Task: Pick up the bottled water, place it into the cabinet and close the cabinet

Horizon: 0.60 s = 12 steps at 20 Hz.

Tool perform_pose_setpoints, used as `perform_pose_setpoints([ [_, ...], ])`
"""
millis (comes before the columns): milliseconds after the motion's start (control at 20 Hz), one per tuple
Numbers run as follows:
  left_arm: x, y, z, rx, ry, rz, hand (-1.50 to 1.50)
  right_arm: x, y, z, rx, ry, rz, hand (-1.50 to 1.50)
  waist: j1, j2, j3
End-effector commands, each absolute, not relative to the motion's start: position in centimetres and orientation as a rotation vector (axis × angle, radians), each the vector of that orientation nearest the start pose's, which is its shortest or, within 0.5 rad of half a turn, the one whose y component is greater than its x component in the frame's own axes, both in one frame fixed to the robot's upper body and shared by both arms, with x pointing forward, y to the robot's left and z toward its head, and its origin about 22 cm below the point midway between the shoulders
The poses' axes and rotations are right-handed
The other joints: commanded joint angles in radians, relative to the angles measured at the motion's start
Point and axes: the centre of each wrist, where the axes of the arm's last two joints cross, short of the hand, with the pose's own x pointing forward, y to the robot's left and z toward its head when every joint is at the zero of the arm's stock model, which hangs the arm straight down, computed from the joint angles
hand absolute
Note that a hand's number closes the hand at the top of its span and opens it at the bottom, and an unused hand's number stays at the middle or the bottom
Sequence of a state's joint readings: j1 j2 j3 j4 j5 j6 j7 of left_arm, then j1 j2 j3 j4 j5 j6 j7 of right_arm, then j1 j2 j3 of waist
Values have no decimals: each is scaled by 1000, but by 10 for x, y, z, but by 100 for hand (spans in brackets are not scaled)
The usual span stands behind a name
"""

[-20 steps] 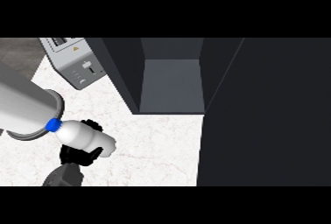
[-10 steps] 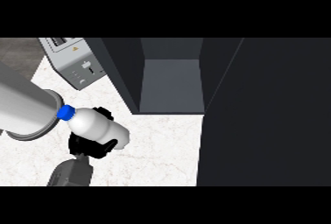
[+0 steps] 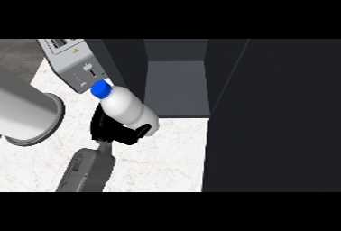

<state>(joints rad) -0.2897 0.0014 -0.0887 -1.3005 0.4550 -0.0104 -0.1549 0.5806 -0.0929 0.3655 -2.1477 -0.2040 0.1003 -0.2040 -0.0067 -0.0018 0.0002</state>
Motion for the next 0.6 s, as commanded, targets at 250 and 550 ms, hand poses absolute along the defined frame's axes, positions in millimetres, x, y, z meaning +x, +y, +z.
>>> perform_pose_setpoints([
  [250,329,111,41,-344,-1716,95,150,113,-211,43,406,-1783,-33,-150,-22,4,0],
  [550,349,106,63,-220,-1760,53,150,110,-199,47,442,-1768,-34,-150,-36,6,0],
])
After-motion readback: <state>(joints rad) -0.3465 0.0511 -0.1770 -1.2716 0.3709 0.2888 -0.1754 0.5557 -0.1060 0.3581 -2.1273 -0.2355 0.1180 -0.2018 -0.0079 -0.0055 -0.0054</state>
